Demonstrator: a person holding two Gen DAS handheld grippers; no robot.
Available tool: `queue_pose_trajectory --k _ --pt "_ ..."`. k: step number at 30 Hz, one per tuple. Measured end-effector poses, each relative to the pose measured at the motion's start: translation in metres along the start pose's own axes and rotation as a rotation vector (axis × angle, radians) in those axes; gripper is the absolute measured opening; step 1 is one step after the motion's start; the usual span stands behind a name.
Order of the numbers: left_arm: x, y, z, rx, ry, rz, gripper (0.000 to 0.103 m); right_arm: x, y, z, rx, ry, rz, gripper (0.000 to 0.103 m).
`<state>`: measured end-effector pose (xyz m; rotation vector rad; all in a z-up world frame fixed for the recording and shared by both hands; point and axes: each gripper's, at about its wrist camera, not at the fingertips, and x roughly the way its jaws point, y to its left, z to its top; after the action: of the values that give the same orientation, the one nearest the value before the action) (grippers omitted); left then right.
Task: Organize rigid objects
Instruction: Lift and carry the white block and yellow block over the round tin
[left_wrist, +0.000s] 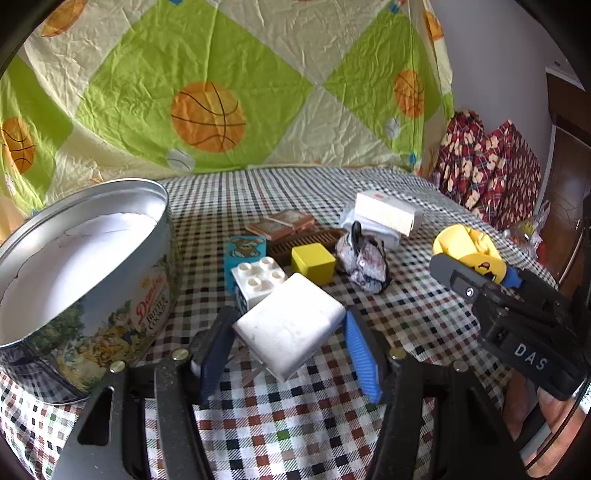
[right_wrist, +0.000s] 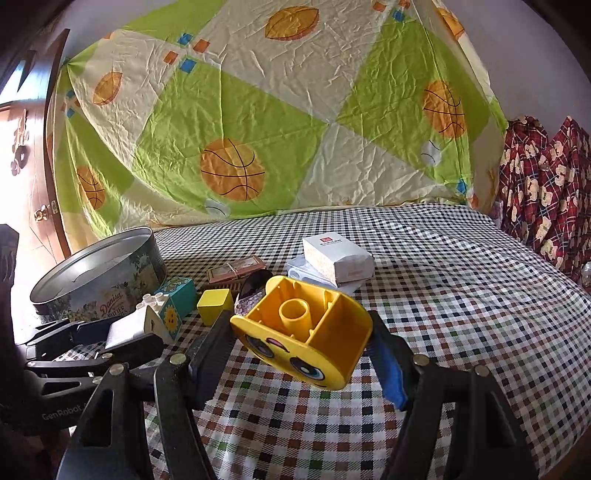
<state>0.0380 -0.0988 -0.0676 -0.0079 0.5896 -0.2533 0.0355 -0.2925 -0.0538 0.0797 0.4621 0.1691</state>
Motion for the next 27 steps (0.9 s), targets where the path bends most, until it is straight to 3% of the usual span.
queue_pose_trajectory --k 9,27 --pt "-0.014 0.002 -0.003 0.005 -0.099 -0.003 0.059 0.001 0.006 0.004 -0.003 0.015 0.003 0.071" --pt "-0.04 0.02 -0.014 0.036 -0.24 0.052 0.059 0.0 0.034 0.017 -0.025 -0.056 0.051 0.071"
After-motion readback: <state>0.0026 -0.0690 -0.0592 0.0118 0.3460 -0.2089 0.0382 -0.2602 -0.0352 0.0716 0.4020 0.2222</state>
